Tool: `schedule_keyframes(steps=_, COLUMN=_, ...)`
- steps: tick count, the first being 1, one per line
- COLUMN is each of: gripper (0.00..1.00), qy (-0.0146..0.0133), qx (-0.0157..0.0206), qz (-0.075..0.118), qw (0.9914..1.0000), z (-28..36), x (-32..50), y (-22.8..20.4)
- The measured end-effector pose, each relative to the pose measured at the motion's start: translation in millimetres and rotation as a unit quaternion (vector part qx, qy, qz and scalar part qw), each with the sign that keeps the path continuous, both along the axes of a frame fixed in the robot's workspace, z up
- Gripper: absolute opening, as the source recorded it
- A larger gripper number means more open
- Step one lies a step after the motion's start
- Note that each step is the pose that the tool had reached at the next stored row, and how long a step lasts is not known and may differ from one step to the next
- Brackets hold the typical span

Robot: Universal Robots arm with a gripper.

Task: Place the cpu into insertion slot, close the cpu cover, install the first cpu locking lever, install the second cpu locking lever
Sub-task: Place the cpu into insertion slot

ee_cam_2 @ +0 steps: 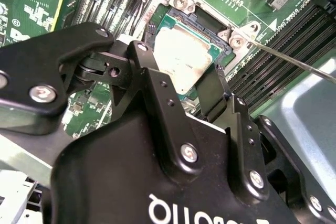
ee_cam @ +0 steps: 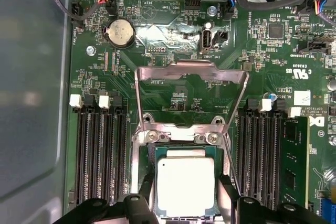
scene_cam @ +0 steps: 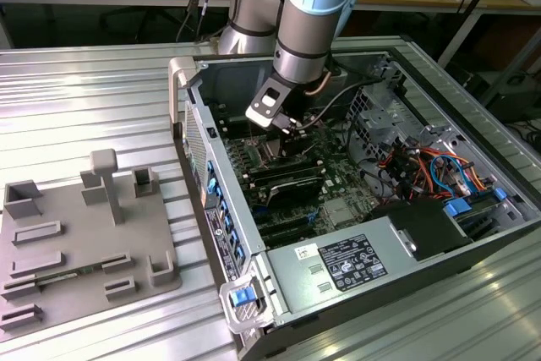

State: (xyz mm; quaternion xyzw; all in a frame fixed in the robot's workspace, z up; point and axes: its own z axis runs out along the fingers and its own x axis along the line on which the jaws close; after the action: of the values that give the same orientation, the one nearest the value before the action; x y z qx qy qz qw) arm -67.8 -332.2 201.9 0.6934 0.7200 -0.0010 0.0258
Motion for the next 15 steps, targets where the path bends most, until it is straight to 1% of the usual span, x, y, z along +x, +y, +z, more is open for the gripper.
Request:
schedule_keyframes(steps=3, gripper=0.58, qy=0.0001, qx=-0.0002, qz=0.0, qw=1.0, z=0.2, x=-0.1, y=0.5)
schedule_keyframes(steps=7, gripper=0.58, qy=0.0, qx=0.0015, qz=0.001, qw=1.0, z=-0.1, x=0.1, y=1.2)
schedule_keyframes(steps=15, gripper=0.58, qy=0.0001, qx=0.0017, qz=0.002, qw=1.0, z=-0.3, x=3.0, y=1.2)
